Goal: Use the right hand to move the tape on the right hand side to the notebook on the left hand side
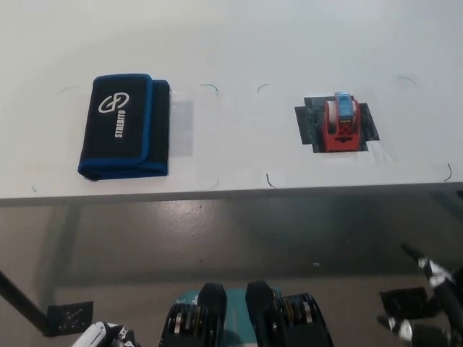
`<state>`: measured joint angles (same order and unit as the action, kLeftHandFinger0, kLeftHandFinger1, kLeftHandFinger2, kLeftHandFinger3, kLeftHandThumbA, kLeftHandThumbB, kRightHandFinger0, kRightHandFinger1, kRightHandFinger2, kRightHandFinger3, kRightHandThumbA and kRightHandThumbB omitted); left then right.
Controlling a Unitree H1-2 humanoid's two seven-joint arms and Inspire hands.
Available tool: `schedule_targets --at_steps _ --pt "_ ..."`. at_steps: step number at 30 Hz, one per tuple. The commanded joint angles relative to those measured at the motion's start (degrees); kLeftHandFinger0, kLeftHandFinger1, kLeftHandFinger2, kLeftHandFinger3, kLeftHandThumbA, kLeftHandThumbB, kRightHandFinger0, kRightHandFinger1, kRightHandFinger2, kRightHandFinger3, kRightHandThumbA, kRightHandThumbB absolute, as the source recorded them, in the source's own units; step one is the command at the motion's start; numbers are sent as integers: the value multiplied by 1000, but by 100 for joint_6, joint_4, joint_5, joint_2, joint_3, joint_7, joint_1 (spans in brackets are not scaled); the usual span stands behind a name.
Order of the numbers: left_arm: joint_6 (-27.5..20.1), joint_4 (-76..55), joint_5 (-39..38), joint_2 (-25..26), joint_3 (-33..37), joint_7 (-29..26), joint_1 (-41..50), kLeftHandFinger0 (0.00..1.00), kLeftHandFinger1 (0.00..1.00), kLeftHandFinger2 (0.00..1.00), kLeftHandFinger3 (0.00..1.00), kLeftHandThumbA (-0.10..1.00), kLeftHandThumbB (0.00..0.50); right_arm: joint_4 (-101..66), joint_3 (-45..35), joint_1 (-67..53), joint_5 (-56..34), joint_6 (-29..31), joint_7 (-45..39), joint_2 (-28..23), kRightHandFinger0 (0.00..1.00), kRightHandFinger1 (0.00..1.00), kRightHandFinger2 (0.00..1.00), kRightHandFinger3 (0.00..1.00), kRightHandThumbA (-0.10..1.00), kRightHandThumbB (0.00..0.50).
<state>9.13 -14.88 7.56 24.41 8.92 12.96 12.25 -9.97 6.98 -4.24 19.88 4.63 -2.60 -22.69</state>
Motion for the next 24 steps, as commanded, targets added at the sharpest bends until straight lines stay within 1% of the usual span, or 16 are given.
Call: schedule_targets --at_steps 1,3,4,6,7,9,11,12,14,16,17,20,21,22,23,24 --pt "136 -242 94 22 -91 35 -52 426 405 469 572 327 73 -439 -158 851 141 -192 -186 -93 1000 1000 1000 1000 831 114" --pt "99 -255 97 18 -102 21 -23 399 389 459 570 330 79 -501 -162 1048 134 -314 -268 -88 1000 1000 1000 1000 825 122" --pt "102 -276 68 1 -116 19 -11 375 375 454 564 352 74 -545 -190 1640 119 -506 -342 -56 1000 1000 1000 1000 699 124" --pt "89 -270 73 2 -106 36 -1 401 393 467 567 346 68 -597 -193 1862 194 -718 -405 -44 1000 1000 1000 1000 684 130" --pt "85 -258 80 3 -100 40 -11 409 401 471 569 346 60 -530 -197 2171 225 -835 -433 -26 1000 1000 1000 1000 641 135" --pt "16 -223 134 3 -60 39 -36 415 400 467 563 363 60 -379 -189 2672 265 -1020 -505 -29 1000 1000 1000 1000 670 151" --pt "16 -222 136 2 -61 40 -36 416 401 466 562 366 59 -381 -187 2681 271 -1045 -516 -28 1000 1000 1000 1000 676 152" --pt "26 -220 113 -17 -75 33 -30 399 389 455 556 379 70 -318 -125 3001 370 -1144 -588 -36 1000 1000 1000 1000 695 148" --pt "31 -205 97 -24 -85 36 -25 380 377 447 554 371 72 -74 -72 3292 418 -1023 -564 -38 1000 1000 1000 1000 697 153" --pt "99 -260 136 -8 -74 52 -40 385 382 449 556 370 64 234 -6 3598 526 -963 -526 -14 1000 1000 1000 1000 730 197" --pt "101 -264 159 0 -64 64 -78 386 382 449 555 373 63 389 47 3755 619 -997 -536 -17 1000 1000 1000 1000 793 218" --pt "98 -241 153 -13 -80 58 -77 386 383 452 555 365 60 684 167 3987 728 -1040 -559 -4 1000 1000 1000 1000 838 275" --pt "82 -219 124 -21 -89 60 -78 387 383 453 554 362 61 763 196 4052 706 -1081 -612 -2 1000 1000 1000 1000 831 318" --pt "73 -208 125 -18 -88 62 -80 391 386 456 555 370 69 924 258 4158 719 -1055 -644 -3 1000 1000 1000 1000 767 394" --pt "70 -207 144 -10 -79 64 -82 395 388 458 556 381 68 1115 329 4273 753 -990 -659 -6 1000 1000 1000 1000 720 407" --pt "67 -194 147 -4 -75 72 -86 403 395 465 562 387 65 1309 390 4370 776 -901 -637 9 1000 1000 1000 1000 694 459"
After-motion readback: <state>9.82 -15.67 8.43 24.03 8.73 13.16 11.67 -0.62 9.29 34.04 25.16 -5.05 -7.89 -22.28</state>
